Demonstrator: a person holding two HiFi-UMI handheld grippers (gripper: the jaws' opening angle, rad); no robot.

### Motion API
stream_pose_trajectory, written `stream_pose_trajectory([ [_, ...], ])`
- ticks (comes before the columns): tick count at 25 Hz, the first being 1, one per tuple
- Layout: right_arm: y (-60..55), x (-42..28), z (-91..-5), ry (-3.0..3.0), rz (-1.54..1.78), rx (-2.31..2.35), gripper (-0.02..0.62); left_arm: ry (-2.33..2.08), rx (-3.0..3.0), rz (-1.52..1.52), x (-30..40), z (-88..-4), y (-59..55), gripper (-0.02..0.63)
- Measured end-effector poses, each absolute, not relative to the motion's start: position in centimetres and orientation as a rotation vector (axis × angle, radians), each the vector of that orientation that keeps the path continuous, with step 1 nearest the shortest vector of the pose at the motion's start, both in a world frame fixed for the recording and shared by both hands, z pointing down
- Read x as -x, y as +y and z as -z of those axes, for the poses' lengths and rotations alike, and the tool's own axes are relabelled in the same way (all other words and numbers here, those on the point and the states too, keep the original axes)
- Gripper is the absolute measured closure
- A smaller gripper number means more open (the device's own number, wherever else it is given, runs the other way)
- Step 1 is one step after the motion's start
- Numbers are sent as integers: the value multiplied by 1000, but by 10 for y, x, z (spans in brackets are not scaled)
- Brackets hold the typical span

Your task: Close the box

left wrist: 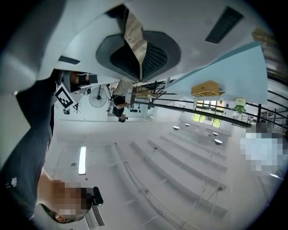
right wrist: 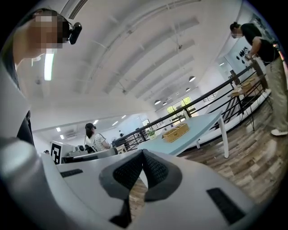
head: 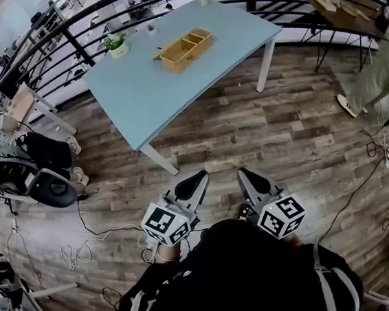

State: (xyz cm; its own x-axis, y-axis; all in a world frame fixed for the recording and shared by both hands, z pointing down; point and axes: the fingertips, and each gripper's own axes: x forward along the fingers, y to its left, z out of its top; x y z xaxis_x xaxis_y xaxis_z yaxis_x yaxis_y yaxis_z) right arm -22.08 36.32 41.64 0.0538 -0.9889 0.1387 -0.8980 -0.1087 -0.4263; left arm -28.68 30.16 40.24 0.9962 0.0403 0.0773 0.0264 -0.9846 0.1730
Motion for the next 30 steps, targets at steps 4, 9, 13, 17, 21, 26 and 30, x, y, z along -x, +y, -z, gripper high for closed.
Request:
stream_pose_trajectory([
  [4, 360, 212, -418, 1942, 594, 2085, 595, 23, -2961, -125, 280, -403, 298, 581],
  [9, 355, 196, -422, 1958, 609, 2081, 595, -17, -2944, -114, 268, -404, 292, 581],
  [13, 350, 182, -424, 1979, 609, 2082, 595, -52, -2939, -115, 258, -405, 287, 581],
  [17, 346, 170, -426, 1999, 598, 2066, 594, -85, -2938, -120, 249, -407, 284, 581],
  [21, 348, 159, -427, 2035, 599, 2043, 581, -125, -2934, -111, 240, -408, 286, 580],
  [26, 353, 145, -430, 2069, 598, 2023, 564, -189, -2920, -120, 231, -413, 291, 580],
  [30, 360, 135, -436, 2094, 594, 2025, 557, -217, -2913, -120, 227, -416, 298, 580],
])
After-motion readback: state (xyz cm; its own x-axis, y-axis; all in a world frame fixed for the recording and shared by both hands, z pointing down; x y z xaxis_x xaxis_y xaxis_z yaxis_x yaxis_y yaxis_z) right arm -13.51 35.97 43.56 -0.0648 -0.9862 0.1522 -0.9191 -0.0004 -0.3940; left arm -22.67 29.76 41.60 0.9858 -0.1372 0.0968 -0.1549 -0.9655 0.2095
